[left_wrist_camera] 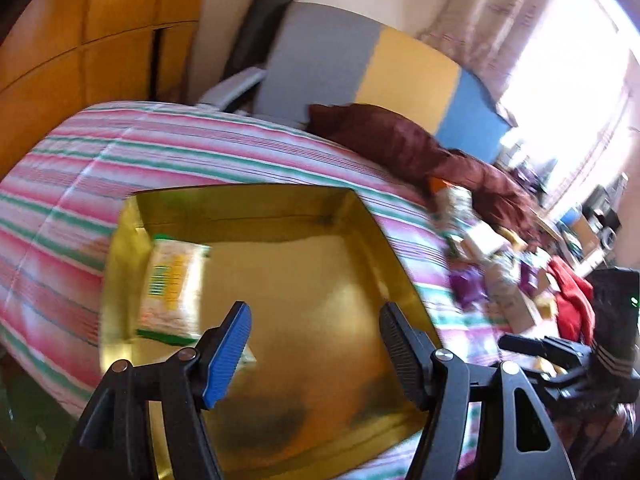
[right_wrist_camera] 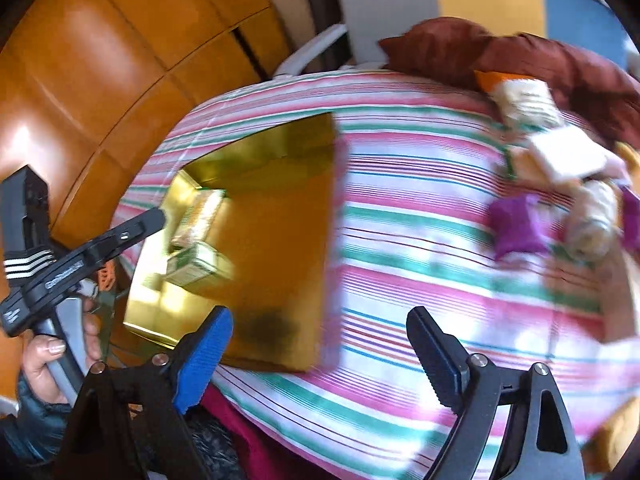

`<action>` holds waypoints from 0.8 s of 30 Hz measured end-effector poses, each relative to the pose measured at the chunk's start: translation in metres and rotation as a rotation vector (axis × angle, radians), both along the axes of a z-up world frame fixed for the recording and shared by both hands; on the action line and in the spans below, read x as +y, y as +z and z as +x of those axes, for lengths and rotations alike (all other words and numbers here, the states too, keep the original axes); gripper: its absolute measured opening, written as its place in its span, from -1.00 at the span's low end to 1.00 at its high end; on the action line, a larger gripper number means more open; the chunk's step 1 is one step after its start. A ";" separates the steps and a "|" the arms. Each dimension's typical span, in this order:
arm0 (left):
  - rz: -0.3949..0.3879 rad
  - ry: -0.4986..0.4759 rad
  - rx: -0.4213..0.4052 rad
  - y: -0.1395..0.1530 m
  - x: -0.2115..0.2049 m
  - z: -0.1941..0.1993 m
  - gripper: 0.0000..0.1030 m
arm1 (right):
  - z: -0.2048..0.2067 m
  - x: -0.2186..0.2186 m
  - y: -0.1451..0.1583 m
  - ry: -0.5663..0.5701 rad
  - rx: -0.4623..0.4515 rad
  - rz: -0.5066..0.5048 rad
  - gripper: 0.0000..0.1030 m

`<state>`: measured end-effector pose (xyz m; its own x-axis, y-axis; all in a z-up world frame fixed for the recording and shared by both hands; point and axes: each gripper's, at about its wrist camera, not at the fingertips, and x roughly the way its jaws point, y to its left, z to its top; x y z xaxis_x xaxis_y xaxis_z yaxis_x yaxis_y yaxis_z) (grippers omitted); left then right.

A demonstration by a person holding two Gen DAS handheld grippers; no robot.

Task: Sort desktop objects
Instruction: 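Open both tools to drop the box and snack bag into the tray, then move both tools back toward the yellow sponges on the bed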

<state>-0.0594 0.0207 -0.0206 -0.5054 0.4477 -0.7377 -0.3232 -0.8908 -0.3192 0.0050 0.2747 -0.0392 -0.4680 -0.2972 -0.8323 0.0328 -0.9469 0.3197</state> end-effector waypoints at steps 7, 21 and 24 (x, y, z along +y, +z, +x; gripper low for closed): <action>-0.023 -0.139 -0.014 -0.001 0.046 0.016 0.31 | 0.033 0.065 -0.003 -0.143 -0.036 0.043 0.77; -0.041 -0.557 0.012 0.002 0.150 0.067 0.33 | 0.110 0.214 0.020 -0.080 -0.308 0.465 0.88; -0.055 -0.637 0.018 0.000 0.174 0.080 0.33 | 0.116 0.237 0.009 -0.045 -0.395 0.494 0.91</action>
<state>0.0203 0.1949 -0.0206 -0.1646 0.6263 -0.7620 -0.7998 -0.5368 -0.2685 0.1211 0.5118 -0.0298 -0.1003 0.1788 -0.9788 -0.0417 -0.9836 -0.1754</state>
